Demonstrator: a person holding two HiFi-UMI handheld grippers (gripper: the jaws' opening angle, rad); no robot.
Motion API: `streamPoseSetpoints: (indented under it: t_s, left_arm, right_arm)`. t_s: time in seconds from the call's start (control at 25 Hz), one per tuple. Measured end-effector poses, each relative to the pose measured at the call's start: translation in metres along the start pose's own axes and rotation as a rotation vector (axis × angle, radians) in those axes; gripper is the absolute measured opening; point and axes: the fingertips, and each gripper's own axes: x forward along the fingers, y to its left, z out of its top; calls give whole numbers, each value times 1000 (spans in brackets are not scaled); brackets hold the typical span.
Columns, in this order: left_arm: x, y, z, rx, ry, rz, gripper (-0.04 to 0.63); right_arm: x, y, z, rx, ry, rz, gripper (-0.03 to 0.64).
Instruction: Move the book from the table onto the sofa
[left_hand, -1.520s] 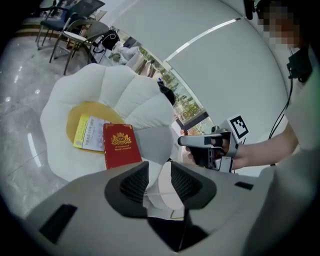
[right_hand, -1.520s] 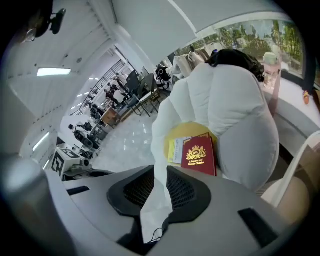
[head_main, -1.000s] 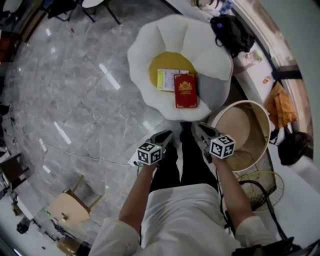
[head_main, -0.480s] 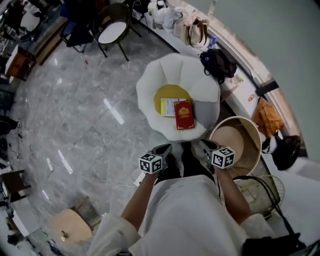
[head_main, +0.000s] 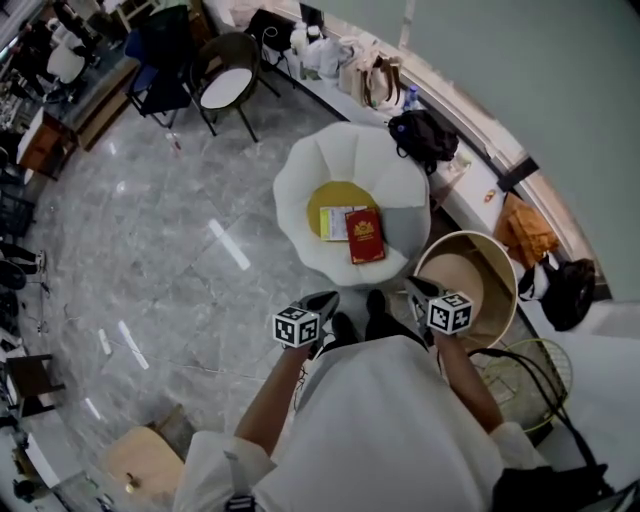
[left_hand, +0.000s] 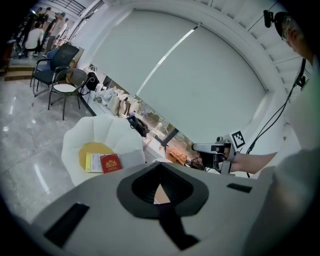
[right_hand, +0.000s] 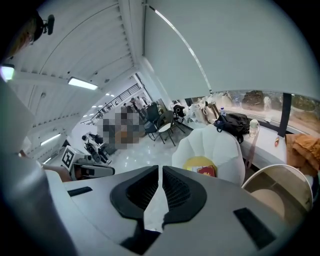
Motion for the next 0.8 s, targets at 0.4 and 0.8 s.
streamPoseSetpoints:
  t_s: [0.4,0.8]
  left_arm:
    - [16,-52,2,-12,-77,40,2]
    - [24,-105,-13,-49,-131,92,2]
  right_arm:
    - [-50,-19,23,-57,3,49,49]
    - [-100,-34,24,-115,41,137,49]
